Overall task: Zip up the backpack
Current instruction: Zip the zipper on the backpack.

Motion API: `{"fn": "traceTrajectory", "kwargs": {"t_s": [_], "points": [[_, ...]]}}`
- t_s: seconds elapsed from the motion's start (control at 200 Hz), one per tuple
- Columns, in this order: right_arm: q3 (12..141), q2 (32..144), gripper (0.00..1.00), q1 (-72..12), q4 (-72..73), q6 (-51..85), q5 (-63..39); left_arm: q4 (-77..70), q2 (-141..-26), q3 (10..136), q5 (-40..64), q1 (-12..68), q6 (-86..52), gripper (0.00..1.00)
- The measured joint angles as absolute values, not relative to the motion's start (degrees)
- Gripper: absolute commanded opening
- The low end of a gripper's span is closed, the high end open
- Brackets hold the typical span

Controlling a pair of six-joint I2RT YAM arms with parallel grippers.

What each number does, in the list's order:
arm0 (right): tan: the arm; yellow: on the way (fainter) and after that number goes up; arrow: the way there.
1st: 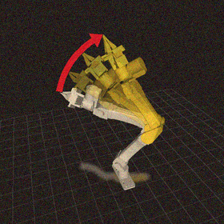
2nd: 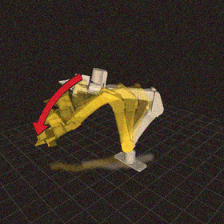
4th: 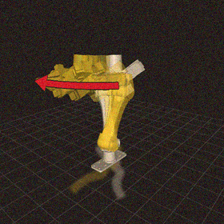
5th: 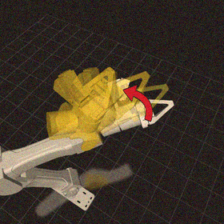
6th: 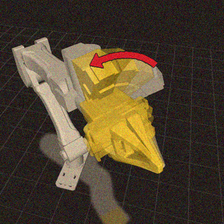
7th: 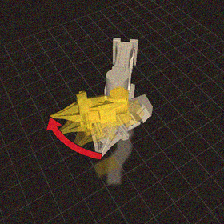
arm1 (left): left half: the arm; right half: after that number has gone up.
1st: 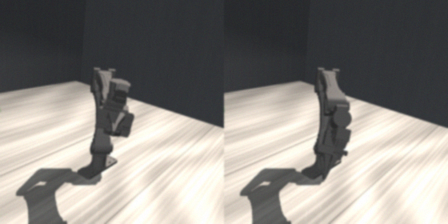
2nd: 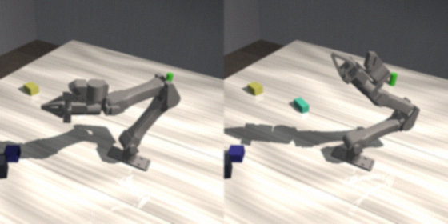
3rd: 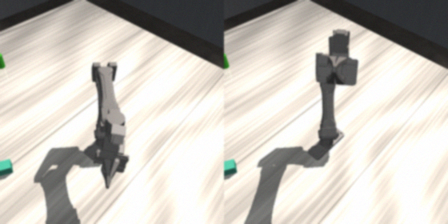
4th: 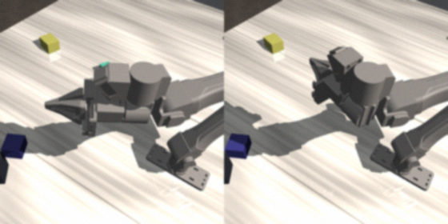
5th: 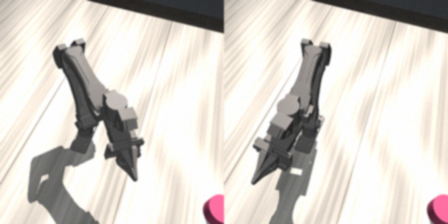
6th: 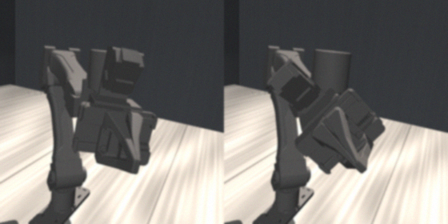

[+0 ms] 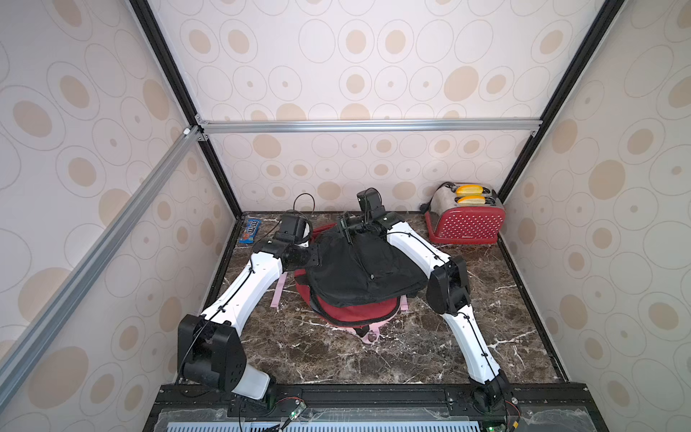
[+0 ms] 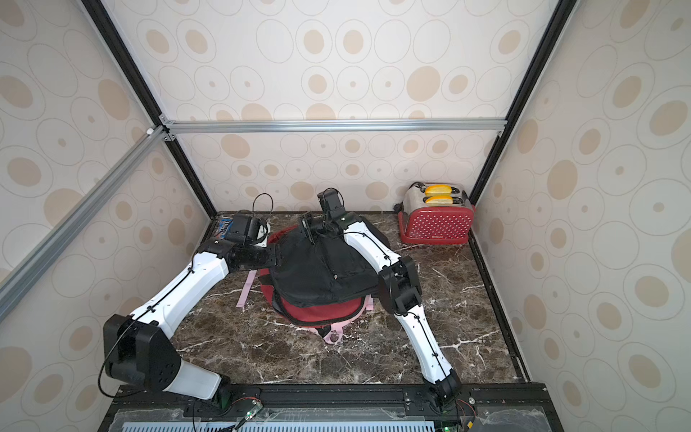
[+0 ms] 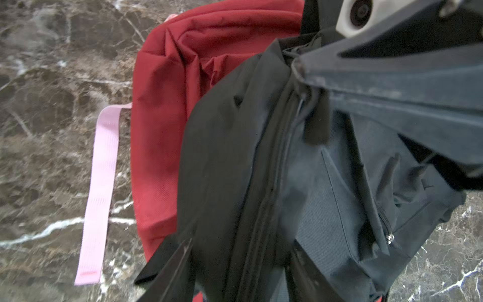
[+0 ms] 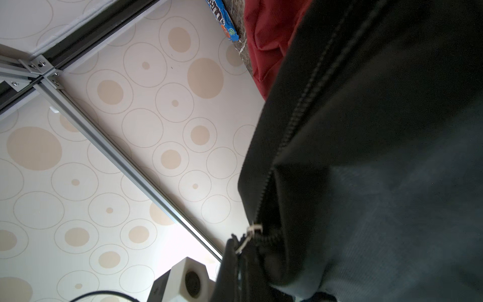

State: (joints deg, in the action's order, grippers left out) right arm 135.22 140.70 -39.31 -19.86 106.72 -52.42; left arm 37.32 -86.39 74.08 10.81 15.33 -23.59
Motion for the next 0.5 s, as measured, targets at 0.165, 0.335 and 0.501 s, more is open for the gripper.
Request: {"fn": "traceTrajectory", "kwargs": {"t_s": [0.165,0.335,0.501], "points": [[133.2,139.9,0.00,-39.3,-18.2,107.7,-52.5,34.9,-89.5,74.0,14.0,14.1,-22.4,0.02],[132.6,139.7,0.00,-39.5,-15.8,110.7,-51.7,30.9,-87.2,70.0,16.8,13.6,-23.9,0.00],[132.9,139.7,0.00,-40.2,-14.1,114.3,-49.1,27.2,-79.9,62.8,19.4,13.6,-27.9,0.00]]}}
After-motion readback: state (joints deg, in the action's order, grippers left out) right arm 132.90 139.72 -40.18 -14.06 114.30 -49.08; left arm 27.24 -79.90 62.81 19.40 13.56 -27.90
